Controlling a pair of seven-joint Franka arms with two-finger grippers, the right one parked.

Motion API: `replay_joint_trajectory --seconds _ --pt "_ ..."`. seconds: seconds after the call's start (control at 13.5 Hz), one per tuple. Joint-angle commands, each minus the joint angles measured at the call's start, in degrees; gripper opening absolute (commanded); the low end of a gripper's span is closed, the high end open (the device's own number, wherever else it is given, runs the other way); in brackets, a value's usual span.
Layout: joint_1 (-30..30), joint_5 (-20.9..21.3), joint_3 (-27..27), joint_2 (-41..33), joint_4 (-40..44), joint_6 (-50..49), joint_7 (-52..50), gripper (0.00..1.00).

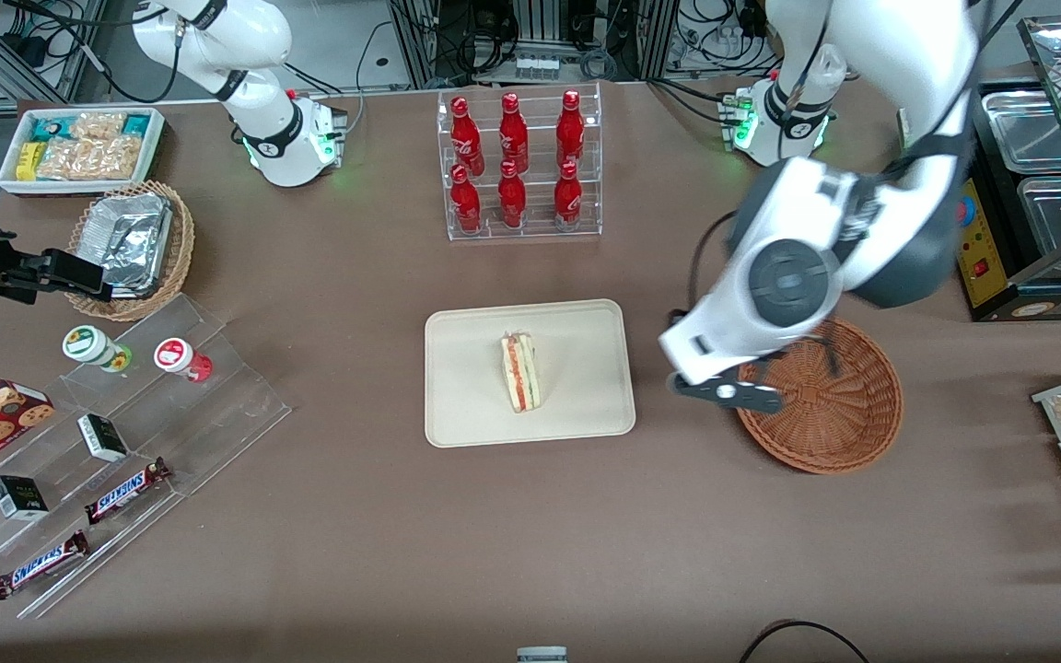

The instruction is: Place sandwich from basket to tray

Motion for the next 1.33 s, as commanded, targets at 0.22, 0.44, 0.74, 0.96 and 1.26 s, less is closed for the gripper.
replay_joint_trajectory --seconds 0.22,0.44,0.74,0.96,1.26 --pt "10.16 0.02 -0.66 -14.00 -13.38 1.36 11.95 1.00" --pt "14.21 -0.07 -0.57 -16.98 -12.94 -1.64 13.90 1.00" --pt "17.64 0.02 -0.05 -19.98 -11.81 -6.90 14.08 1.00" --pt "17.29 0.20 3.01 -20.16 -9.52 -9.38 13.99 1.00" --pt "16.50 0.11 6.45 -19.10 -3.28 -11.92 14.26 1.00"
